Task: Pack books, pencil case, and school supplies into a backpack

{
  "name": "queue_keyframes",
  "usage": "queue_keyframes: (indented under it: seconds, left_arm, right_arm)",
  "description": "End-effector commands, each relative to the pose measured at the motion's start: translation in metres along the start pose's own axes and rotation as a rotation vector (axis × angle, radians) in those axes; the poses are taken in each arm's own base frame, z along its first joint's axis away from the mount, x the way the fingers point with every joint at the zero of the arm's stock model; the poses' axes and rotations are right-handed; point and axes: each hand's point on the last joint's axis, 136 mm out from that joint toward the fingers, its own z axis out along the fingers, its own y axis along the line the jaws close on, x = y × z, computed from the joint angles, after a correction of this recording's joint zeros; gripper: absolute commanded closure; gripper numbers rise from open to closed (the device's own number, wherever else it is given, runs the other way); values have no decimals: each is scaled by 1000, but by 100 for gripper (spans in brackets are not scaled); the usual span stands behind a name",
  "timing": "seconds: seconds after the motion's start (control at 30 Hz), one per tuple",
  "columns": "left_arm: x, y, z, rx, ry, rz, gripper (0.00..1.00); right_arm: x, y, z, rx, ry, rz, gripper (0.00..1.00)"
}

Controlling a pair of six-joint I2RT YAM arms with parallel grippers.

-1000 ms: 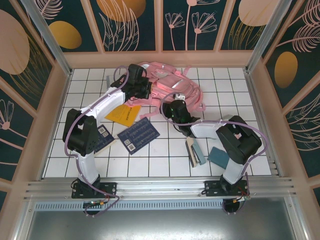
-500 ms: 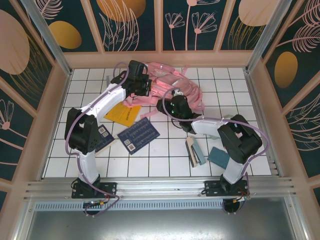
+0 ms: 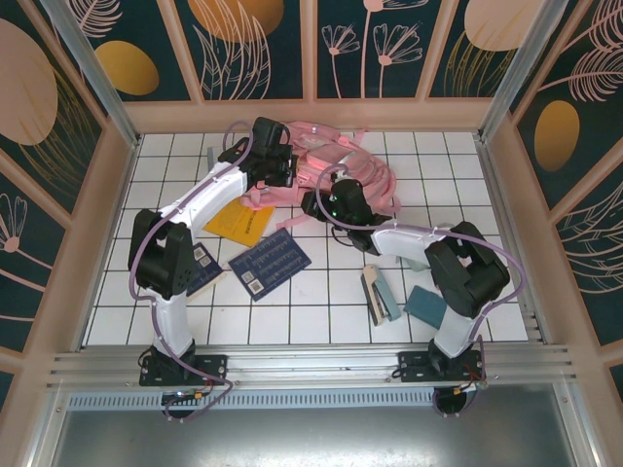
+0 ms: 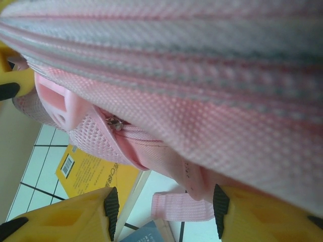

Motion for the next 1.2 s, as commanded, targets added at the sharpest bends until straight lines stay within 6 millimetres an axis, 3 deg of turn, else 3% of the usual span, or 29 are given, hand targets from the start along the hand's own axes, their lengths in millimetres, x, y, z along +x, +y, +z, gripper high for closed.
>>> queue_keyframes:
  seconds: [0.0, 0.27, 0.6, 0.9, 1.07, 1.17]
  left_arm:
    - [28, -45, -19, 131, 101, -4, 100]
    - [31, -41, -20, 126, 108, -6, 100]
    - [31, -33, -17, 116, 110, -18, 100]
    - [34, -35, -20, 127, 114, -17, 100]
    - [35, -33, -21, 126, 114, -18, 100]
    - [32, -32, -22, 127, 102, -18, 100]
  right_arm:
    - [5, -15, 9, 51, 8, 1, 46]
    - [0, -3, 29, 9, 9, 0, 47]
    - [-8, 16, 30, -65, -6, 9, 52]
    - [9, -8, 44, 31, 37, 26, 60]
    - [6, -28, 50, 152, 27, 35, 73]
    - [4, -30, 47, 162, 15, 33, 80]
